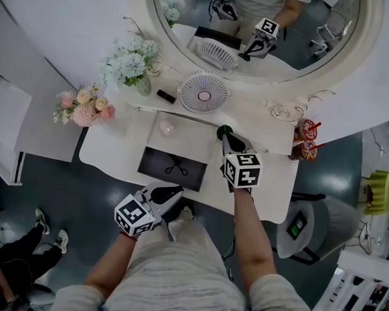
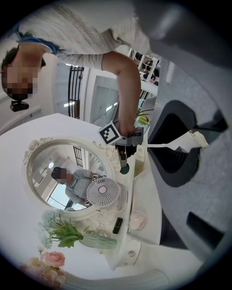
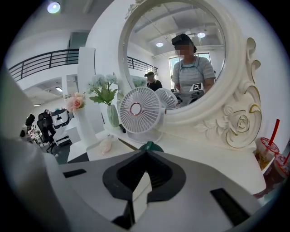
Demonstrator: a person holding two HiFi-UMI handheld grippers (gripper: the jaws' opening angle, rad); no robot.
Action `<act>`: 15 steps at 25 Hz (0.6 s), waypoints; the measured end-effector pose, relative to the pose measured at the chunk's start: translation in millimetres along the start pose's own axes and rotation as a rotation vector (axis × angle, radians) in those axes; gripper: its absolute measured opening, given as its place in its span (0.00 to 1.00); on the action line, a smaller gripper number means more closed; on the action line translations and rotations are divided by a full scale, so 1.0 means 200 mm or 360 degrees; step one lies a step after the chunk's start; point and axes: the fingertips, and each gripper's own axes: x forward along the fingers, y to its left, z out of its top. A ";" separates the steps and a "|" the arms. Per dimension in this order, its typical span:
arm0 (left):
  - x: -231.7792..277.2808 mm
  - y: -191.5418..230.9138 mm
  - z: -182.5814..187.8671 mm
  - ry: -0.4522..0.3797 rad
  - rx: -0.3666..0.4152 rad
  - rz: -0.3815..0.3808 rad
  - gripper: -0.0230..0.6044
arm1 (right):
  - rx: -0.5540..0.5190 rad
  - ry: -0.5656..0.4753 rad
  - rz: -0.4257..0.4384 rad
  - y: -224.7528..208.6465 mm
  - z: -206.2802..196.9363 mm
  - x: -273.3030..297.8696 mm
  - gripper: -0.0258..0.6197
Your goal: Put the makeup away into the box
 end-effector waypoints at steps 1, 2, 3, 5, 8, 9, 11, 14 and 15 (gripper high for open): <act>0.00 -0.01 0.00 0.0000 0.0000 -0.0002 0.06 | -0.0001 0.0001 0.0016 0.03 -0.01 -0.01 0.05; 0.00 -0.01 -0.01 0.0001 0.0000 -0.0004 0.06 | 0.0000 0.0002 0.0033 0.06 -0.02 -0.02 0.05; -0.01 -0.02 -0.01 0.0001 0.0000 -0.0004 0.06 | 0.0003 0.0004 0.0051 0.09 -0.03 -0.03 0.05; -0.02 -0.02 -0.01 -0.0001 0.0003 -0.0004 0.06 | 0.0003 0.0010 0.0086 0.15 -0.06 -0.05 0.05; -0.03 -0.04 -0.02 -0.0006 0.0003 -0.0002 0.06 | -0.0001 0.0031 0.0140 0.24 -0.11 -0.07 0.05; -0.03 -0.04 -0.02 -0.0007 0.0001 0.0000 0.06 | -0.0004 0.0041 0.0157 0.27 -0.12 -0.08 0.05; -0.04 -0.05 -0.03 -0.0010 -0.0003 0.0007 0.06 | -0.0006 0.0060 0.0191 0.33 -0.16 -0.09 0.05; -0.06 -0.05 -0.03 -0.0014 -0.0004 0.0015 0.06 | -0.0008 0.0087 0.0239 0.41 -0.21 -0.10 0.05; -0.06 -0.05 -0.03 -0.0015 -0.0005 0.0017 0.06 | -0.0010 0.0096 0.0254 0.43 -0.23 -0.10 0.05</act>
